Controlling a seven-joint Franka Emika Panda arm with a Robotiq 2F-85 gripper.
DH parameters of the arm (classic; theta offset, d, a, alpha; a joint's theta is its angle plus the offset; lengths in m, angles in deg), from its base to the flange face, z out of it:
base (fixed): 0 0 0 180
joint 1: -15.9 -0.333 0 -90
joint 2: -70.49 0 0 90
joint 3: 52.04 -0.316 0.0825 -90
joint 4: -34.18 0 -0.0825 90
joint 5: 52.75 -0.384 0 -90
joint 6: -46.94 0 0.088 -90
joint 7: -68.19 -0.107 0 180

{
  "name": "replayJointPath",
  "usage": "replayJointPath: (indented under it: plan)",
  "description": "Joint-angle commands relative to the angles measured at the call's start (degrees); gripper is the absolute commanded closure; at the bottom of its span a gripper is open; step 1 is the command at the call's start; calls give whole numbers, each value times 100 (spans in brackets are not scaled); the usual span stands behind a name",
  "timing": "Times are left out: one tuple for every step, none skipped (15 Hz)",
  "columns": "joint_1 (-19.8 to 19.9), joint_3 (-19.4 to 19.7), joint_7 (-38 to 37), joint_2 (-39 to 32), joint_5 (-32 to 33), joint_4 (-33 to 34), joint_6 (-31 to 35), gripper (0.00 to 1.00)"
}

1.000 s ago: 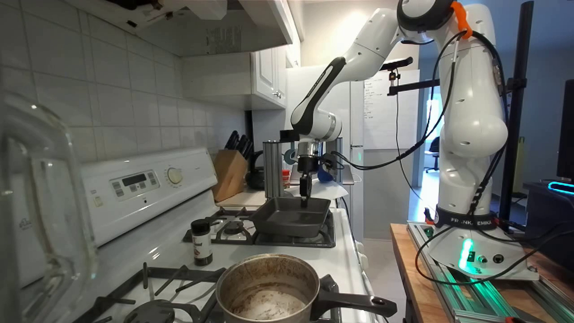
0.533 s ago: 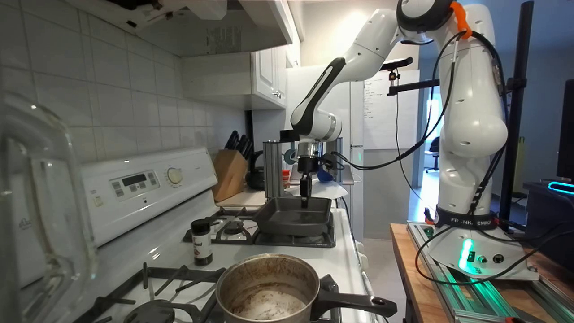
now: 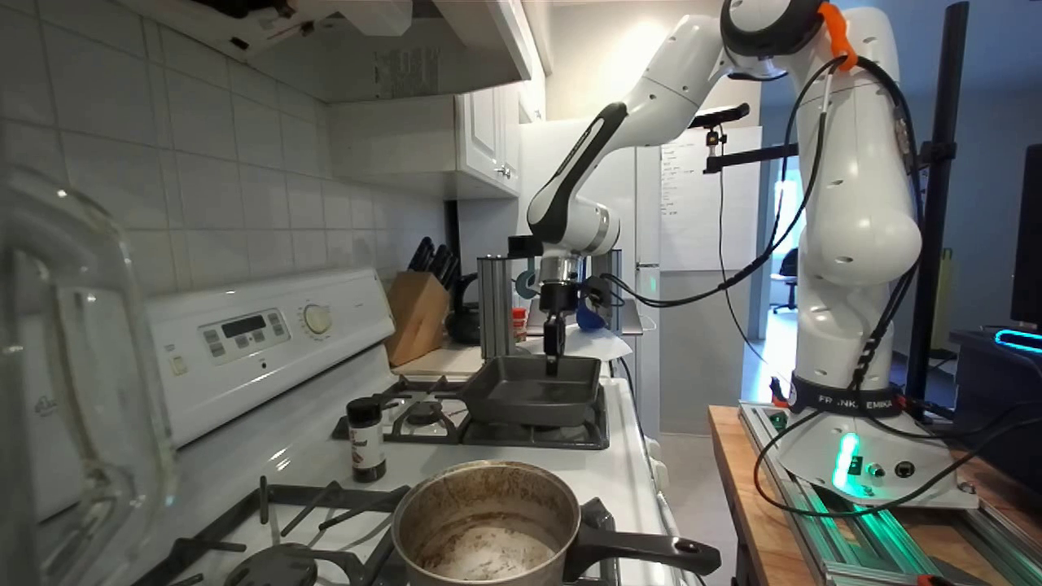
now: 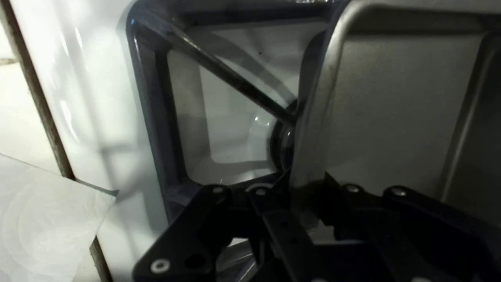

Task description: Move the dish to the left

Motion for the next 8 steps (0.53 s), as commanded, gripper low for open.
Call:
replayJointPath:
  plan:
    - [89,14,60,290,-225,143,-544,98]
    - [87,26,45,316,-237,190,-651,98]
    - [79,42,-5,343,-215,255,-792,98]
    - [59,56,-77,361,-199,307,-851,98]
    - [36,63,-160,356,-153,382,-899,98]
    - [20,67,-230,344,-104,456,-947,98]
    - [3,63,-303,326,-71,533,-958,98]
    - [-7,61,-381,317,-73,594,-980,98]
